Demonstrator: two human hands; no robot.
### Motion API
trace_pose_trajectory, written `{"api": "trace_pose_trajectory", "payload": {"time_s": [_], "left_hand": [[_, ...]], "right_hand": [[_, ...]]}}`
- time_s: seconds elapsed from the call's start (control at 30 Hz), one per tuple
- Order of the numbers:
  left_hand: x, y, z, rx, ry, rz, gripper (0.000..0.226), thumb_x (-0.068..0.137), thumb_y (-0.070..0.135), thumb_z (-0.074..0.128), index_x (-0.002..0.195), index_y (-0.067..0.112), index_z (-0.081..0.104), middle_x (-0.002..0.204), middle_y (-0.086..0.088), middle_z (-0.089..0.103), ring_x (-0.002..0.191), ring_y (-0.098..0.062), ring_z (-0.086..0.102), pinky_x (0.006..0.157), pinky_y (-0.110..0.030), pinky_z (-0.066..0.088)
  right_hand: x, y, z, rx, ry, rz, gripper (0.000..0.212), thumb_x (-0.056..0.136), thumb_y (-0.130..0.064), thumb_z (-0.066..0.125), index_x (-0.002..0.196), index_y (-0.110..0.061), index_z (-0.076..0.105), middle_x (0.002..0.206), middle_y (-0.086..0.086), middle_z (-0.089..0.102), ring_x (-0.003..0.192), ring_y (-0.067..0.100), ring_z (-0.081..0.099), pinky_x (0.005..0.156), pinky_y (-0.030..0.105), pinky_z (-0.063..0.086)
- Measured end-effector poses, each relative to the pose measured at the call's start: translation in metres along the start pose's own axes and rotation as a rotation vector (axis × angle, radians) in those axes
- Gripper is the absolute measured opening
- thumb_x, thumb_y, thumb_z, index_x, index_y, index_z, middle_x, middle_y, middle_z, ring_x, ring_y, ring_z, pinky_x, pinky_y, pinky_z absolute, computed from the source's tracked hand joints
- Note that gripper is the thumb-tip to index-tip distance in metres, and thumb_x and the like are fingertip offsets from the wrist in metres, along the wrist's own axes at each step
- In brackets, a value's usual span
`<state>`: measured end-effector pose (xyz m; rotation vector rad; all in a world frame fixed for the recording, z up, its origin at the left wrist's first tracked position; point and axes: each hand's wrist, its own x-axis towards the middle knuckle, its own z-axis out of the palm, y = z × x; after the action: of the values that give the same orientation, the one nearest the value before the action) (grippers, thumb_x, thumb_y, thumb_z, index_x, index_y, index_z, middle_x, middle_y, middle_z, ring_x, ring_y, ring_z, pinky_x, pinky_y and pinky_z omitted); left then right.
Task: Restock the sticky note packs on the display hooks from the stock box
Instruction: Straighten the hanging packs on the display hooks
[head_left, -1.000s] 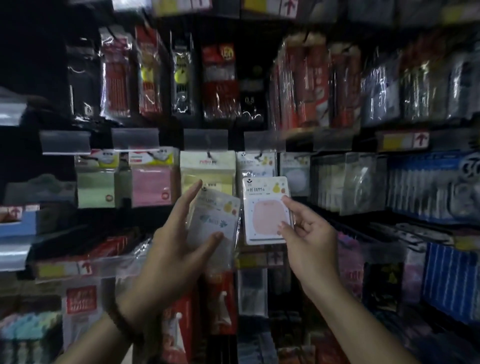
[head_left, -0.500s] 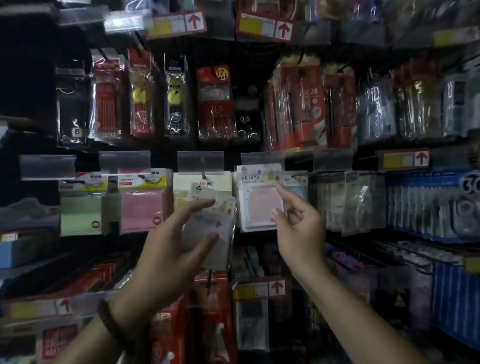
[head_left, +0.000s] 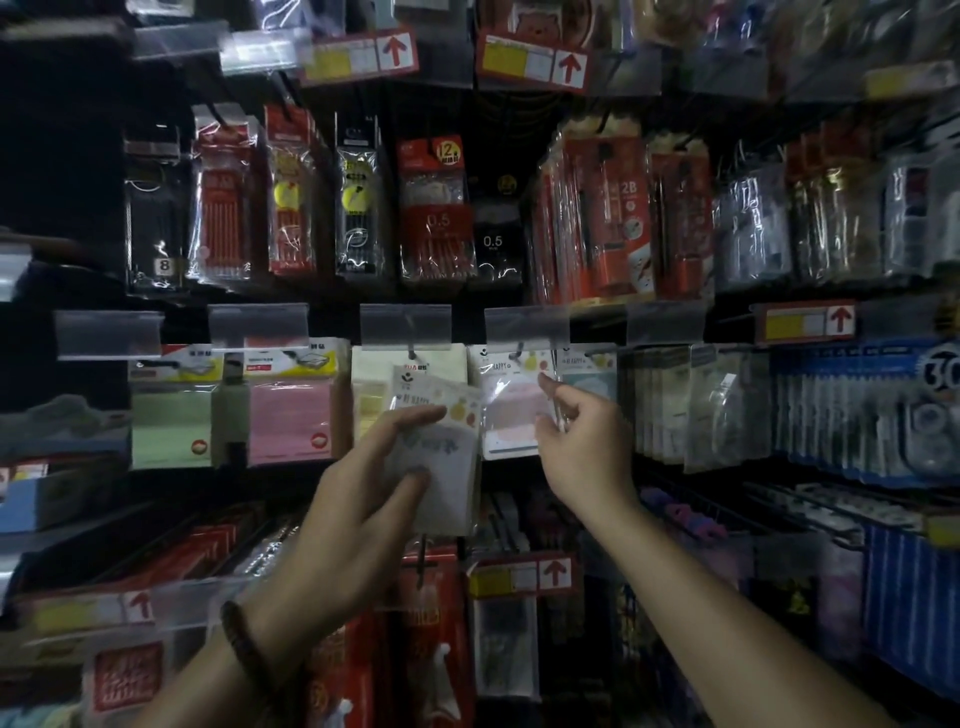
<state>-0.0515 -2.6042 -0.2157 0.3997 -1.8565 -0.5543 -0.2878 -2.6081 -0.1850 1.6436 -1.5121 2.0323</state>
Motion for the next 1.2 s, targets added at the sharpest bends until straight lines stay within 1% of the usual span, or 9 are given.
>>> {"api": "trace_pose_trajectory", "payload": {"time_s": [0.07,0.13,0.23,0.3,0.4,0.57,0.67,0.77,1.2], "left_hand": [[0.000,0.000,0.006,0.046,-0.049,0.021,0.049,0.106,0.016,0.043,0.146,0.044,0.050,0.133,0.038,0.054,0.125,0.001,0.059,0.094,-0.031,0.061],[0.001,0.000,0.012,0.049,-0.052,0.000,0.054,0.104,0.013,0.044,0.148,0.045,0.048,0.136,0.037,0.052,0.129,-0.001,0.057,0.101,-0.039,0.059],[0.004,0.002,0.021,-0.048,-0.041,-0.100,0.058,0.106,0.004,0.051,0.144,0.048,0.049,0.128,0.034,0.059,0.107,-0.022,0.071,0.085,-0.050,0.066],[0.007,0.005,0.027,-0.081,-0.012,-0.105,0.056,0.103,0.002,0.058,0.141,0.044,0.052,0.130,0.022,0.063,0.103,-0.015,0.075,0.076,-0.041,0.068],[0.012,0.007,0.034,-0.030,0.052,-0.052,0.054,0.099,0.003,0.066,0.134,0.042,0.055,0.132,0.012,0.062,0.107,-0.003,0.073,0.075,-0.026,0.066],[0.022,0.006,0.043,-0.093,0.015,-0.016,0.049,0.098,0.005,0.069,0.128,0.043,0.061,0.134,0.009,0.065,0.107,-0.017,0.076,0.077,-0.036,0.067],[0.030,0.006,0.047,-0.035,-0.002,-0.016,0.050,0.099,0.012,0.070,0.129,0.050,0.059,0.131,0.016,0.062,0.104,-0.014,0.075,0.076,-0.034,0.067],[0.035,0.000,0.047,0.306,0.065,0.066,0.056,0.095,0.023,0.074,0.138,0.051,0.053,0.129,0.024,0.052,0.100,-0.003,0.068,0.078,-0.024,0.064],[0.044,0.007,0.045,0.530,0.056,0.140,0.076,0.097,0.030,0.073,0.161,0.041,0.035,0.120,0.023,0.044,0.100,0.006,0.053,0.081,-0.012,0.057]], "right_hand": [[0.004,0.002,0.006,-0.047,-0.019,0.007,0.047,0.099,-0.005,0.069,0.145,-0.016,0.062,0.104,-0.007,0.062,0.050,-0.006,0.054,0.046,0.008,0.040],[0.006,0.003,0.007,-0.131,-0.025,0.006,0.050,0.098,-0.013,0.073,0.145,-0.023,0.062,0.106,-0.007,0.056,0.059,-0.005,0.049,0.054,0.005,0.039],[-0.003,0.003,0.003,-0.239,0.031,0.011,0.047,0.097,-0.026,0.073,0.142,-0.033,0.062,0.118,-0.003,0.049,0.091,0.006,0.056,0.069,0.006,0.039],[-0.016,-0.001,-0.001,-0.193,0.112,-0.071,0.039,0.099,-0.029,0.070,0.137,-0.030,0.066,0.117,-0.006,0.048,0.103,0.010,0.058,0.079,0.013,0.042],[-0.042,-0.009,-0.012,0.021,0.150,-0.156,0.031,0.099,-0.027,0.071,0.130,-0.033,0.067,0.114,-0.011,0.059,0.096,0.003,0.063,0.077,0.017,0.054],[-0.063,-0.014,-0.017,0.441,-0.063,0.043,0.047,0.097,-0.006,0.073,0.134,-0.036,0.069,0.109,-0.001,0.077,0.093,0.010,0.078,0.075,0.032,0.066],[-0.056,-0.009,-0.019,0.484,-0.024,0.109,0.047,0.095,0.004,0.072,0.122,-0.034,0.076,0.110,-0.008,0.079,0.104,0.005,0.075,0.086,0.028,0.064],[-0.049,-0.004,-0.023,0.459,0.016,0.125,0.043,0.095,0.003,0.071,0.118,-0.032,0.078,0.115,-0.018,0.077,0.110,-0.007,0.070,0.094,0.019,0.059],[-0.014,-0.010,-0.023,0.437,0.016,0.027,0.038,0.100,0.004,0.065,0.127,-0.020,0.076,0.123,-0.016,0.073,0.107,-0.012,0.068,0.081,0.005,0.052]]}}
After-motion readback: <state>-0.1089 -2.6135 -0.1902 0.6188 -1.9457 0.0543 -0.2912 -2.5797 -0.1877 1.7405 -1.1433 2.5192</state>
